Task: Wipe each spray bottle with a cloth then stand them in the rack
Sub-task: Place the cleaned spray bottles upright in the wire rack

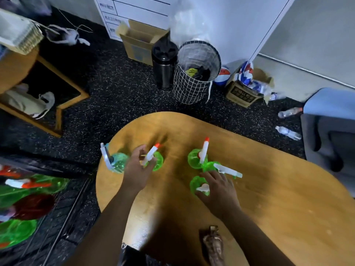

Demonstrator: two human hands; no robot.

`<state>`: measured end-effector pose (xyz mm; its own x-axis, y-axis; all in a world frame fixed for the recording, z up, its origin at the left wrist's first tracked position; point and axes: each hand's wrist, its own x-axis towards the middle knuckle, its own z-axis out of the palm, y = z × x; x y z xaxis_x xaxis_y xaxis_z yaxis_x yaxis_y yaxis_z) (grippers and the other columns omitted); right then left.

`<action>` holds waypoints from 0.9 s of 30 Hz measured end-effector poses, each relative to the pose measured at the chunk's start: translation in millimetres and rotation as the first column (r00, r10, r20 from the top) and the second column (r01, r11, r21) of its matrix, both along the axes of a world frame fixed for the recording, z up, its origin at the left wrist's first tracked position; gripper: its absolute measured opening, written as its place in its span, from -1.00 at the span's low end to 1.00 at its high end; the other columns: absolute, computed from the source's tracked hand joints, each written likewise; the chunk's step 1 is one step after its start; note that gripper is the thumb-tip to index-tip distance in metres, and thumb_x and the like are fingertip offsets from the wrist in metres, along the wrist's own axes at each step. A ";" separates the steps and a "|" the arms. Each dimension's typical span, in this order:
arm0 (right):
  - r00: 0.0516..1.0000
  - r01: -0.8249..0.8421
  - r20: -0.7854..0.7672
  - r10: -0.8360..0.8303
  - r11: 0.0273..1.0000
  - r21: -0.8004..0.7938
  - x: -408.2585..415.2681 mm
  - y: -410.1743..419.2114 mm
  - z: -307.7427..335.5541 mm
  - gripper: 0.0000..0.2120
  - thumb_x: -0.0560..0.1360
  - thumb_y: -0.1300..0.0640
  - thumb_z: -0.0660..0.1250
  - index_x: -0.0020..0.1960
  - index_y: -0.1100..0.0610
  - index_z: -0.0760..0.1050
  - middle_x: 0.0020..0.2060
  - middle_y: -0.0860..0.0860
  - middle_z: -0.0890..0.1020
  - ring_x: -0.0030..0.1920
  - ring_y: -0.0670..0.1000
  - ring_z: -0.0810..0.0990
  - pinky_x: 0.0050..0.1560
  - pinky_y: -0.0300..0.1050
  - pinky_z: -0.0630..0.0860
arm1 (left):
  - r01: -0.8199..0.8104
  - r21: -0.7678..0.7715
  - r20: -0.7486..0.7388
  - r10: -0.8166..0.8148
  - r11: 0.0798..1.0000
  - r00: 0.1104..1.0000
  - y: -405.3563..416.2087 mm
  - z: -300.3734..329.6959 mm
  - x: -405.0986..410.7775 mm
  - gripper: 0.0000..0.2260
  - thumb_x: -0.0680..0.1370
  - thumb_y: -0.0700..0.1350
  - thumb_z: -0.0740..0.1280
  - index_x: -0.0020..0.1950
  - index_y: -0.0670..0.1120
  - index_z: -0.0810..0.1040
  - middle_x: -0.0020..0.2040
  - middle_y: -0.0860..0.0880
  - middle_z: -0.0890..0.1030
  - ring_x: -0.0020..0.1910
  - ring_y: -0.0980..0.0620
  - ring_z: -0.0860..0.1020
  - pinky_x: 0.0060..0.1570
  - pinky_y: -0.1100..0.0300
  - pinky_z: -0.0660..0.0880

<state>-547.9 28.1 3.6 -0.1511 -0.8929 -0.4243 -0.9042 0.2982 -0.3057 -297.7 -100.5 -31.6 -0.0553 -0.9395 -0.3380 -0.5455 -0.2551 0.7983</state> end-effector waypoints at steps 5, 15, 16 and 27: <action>0.999 -0.016 0.037 0.014 0.999 0.052 -5.8 0.0 -4.4 -0.53 0.58 -0.25 0.35 0.46 -0.18 0.45 0.37 -0.12 0.49 0.40 0.01 0.44 0.32 0.02 0.43 | 0.041 0.015 0.035 -0.041 0.999 0.999 -10.4 -4.2 -7.1 -0.54 0.64 -0.08 0.46 0.53 -0.06 0.48 0.22 -0.01 0.58 0.17 -0.06 0.56 0.08 0.10 0.42; 0.998 0.013 0.056 -0.019 0.994 0.105 -10.9 -7.0 -2.5 -0.73 0.66 -0.06 0.33 0.34 -0.19 0.59 0.15 -0.13 0.58 0.16 0.02 0.59 -0.01 -0.07 0.47 | 0.039 0.080 -0.105 -0.030 0.996 0.994 -4.1 -5.0 -8.1 -0.58 0.61 0.12 0.33 0.48 0.12 0.49 0.22 -0.04 0.65 0.10 -0.09 0.68 0.11 -0.18 0.66; 0.996 0.043 0.071 -0.050 0.994 0.097 -9.4 -7.9 -0.5 -0.73 0.66 -0.08 0.33 0.34 -0.18 0.60 0.14 -0.12 0.58 0.14 0.03 0.60 -0.04 -0.06 0.49 | 0.038 0.088 -0.120 -0.028 0.995 0.992 -1.0 -3.2 -6.0 -0.58 0.61 0.11 0.34 0.47 0.12 0.48 0.24 -0.05 0.64 0.12 -0.11 0.67 0.11 -0.17 0.66; 0.985 -0.002 0.169 0.020 0.995 -0.103 58.0 -35.0 37.4 -0.83 0.63 -0.06 0.36 0.18 -0.07 0.64 0.01 -0.09 0.60 0.03 0.05 0.63 -0.07 -0.03 0.50 | -0.118 0.097 -0.302 0.142 0.988 0.943 52.7 33.6 43.2 -0.71 0.70 -0.20 0.35 0.37 0.09 0.49 0.08 -0.08 0.66 -0.15 0.04 0.65 -0.13 0.22 0.61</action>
